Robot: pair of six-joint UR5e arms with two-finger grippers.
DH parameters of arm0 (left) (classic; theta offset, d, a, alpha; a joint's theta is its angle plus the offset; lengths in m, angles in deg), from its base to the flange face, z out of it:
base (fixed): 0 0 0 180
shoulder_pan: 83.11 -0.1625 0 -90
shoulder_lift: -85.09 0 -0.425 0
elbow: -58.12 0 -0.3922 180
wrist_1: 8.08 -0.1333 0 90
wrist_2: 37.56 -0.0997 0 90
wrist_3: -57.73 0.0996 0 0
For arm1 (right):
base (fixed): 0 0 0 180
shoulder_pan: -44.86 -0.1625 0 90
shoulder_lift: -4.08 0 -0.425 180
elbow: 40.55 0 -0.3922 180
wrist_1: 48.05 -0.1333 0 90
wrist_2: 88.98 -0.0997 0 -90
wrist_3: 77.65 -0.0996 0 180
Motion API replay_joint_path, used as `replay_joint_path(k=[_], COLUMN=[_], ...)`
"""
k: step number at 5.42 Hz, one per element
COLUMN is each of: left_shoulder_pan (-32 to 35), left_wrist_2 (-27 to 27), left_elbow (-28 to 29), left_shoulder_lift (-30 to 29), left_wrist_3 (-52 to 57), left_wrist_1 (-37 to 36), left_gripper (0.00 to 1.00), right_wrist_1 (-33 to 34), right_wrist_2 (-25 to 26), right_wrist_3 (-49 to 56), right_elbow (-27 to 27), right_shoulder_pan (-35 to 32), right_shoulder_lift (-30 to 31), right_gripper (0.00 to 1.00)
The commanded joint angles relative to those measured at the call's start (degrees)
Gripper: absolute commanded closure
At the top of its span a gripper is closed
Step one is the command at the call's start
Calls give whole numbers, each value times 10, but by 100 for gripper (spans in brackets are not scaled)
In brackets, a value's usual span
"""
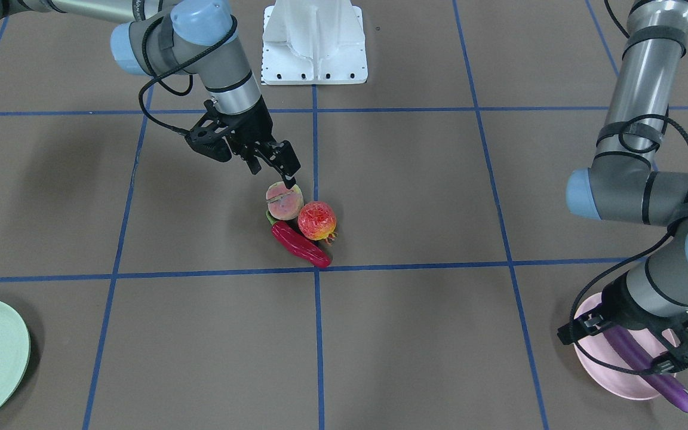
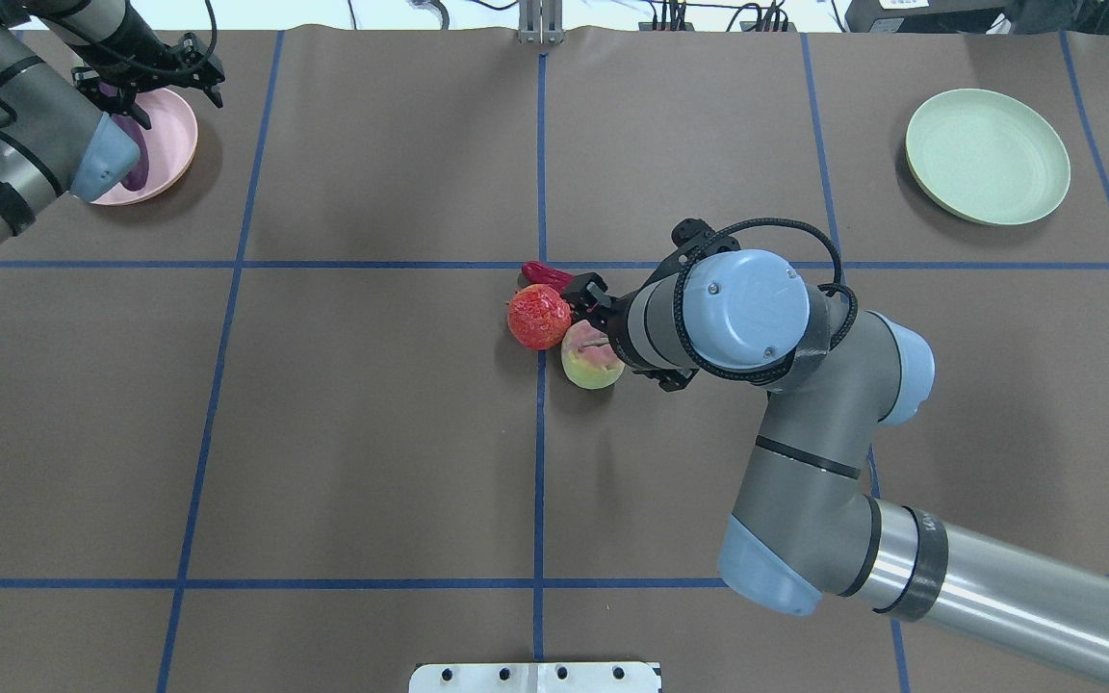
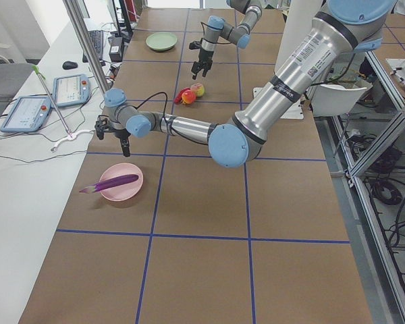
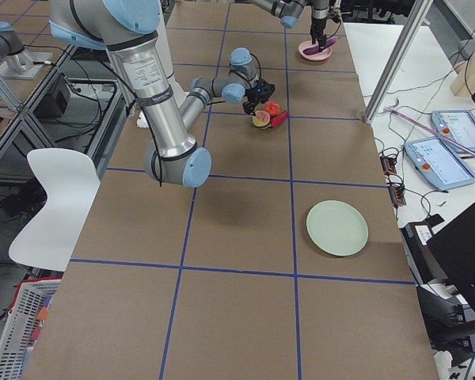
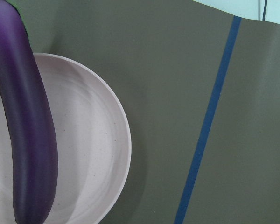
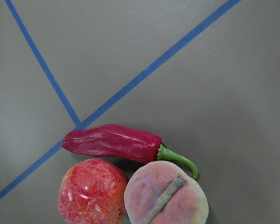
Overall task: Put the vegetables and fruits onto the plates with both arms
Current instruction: 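Release the eggplant with the left gripper while the right gripper reaches toward the peach, then lower the right gripper over the peach and grasp it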
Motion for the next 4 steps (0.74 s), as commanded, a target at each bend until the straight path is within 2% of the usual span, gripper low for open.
replay_joint_path(k=[1,4], left_shoulder_pan=[-8,-9], left_wrist_2=[-1,0], left_elbow=[-13,-30], left_shoulder_lift=[1,4], left_wrist_3=[-21,-37], left_wrist_1=[-1,-3], left_gripper=[0,0], right_wrist_1=[0,-2], right_wrist_2=[7,10], right_wrist_3=[-44,-52], right_elbow=[-15,-56], right_shoulder_pan=[11,16], right_shoulder_lift=[-4,-24], right_gripper=[1,1])
